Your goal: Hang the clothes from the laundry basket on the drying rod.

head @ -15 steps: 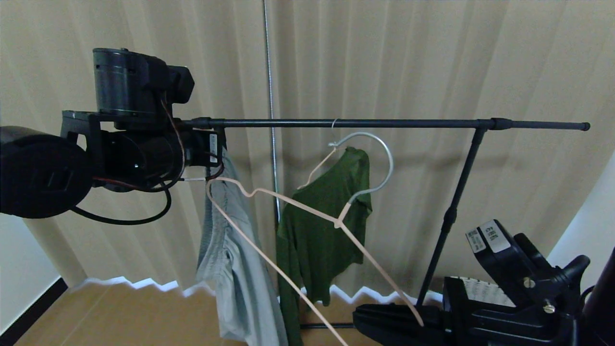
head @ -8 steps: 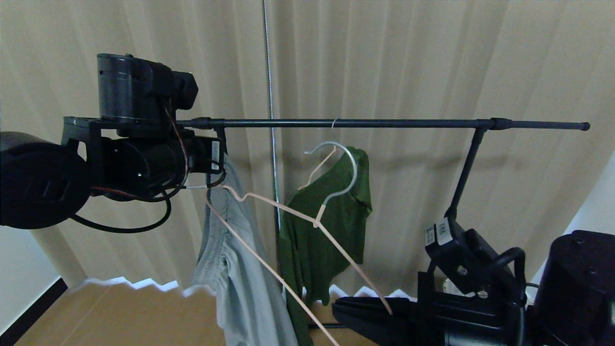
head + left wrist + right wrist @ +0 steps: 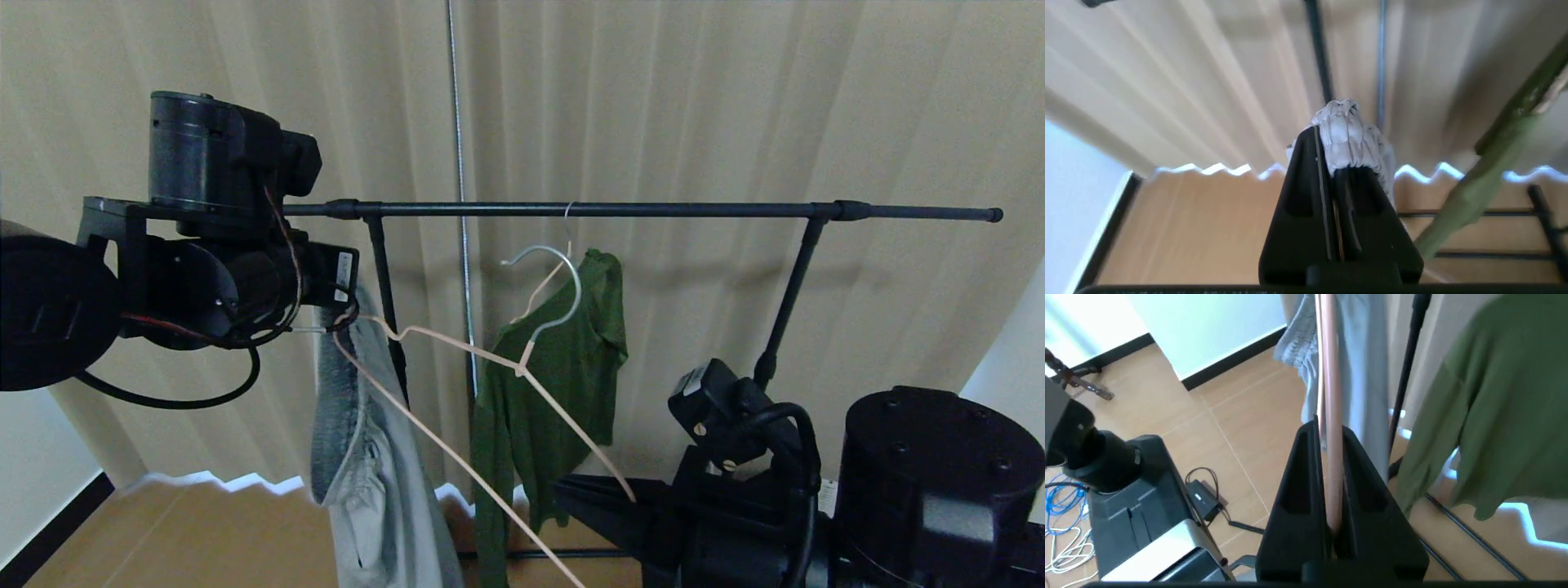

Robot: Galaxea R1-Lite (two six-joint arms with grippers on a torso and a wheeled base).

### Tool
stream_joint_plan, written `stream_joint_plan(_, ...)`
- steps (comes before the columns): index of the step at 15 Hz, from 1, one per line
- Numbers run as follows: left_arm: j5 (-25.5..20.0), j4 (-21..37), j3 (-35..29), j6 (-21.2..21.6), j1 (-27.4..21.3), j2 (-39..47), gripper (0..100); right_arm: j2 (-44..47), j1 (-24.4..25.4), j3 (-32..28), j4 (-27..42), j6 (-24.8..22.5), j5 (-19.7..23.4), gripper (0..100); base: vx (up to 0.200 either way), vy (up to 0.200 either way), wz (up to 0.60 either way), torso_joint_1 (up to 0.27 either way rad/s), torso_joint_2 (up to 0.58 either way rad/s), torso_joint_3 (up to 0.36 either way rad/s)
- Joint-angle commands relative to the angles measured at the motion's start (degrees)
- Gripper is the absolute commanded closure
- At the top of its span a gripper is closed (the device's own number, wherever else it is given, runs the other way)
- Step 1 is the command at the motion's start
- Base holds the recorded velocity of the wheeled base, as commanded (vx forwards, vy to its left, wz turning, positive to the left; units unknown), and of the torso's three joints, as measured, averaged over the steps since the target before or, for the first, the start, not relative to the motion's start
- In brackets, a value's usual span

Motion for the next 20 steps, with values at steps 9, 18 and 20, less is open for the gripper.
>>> stream_joint_plan(9, 1.6, -0.4, 4.1, 2.6, -1.0, -2.7, 100, 5.7, -1.0, -7.7, 0.2, 1.4, -5.0, 100, 0.000, 0.000, 0.00, 0.000, 0.00, 0.000)
stream_joint_plan(18, 1.0, -0.2, 4.5, 3.4, -8.8, -7.7, 100, 13.7, -0.9, -14.4, 0.4, 1.3, -5.1, 100, 0.000, 0.000, 0.00, 0.000, 0.00, 0.000)
stream_joint_plan(20, -0.8, -0.5, 4.6, 4.2, -11.4, -8.3, 100, 13.6, -0.9, -14.4, 0.0, 1.3, -5.1, 100, 0.000, 0.000, 0.00, 0.000, 0.00, 0.000)
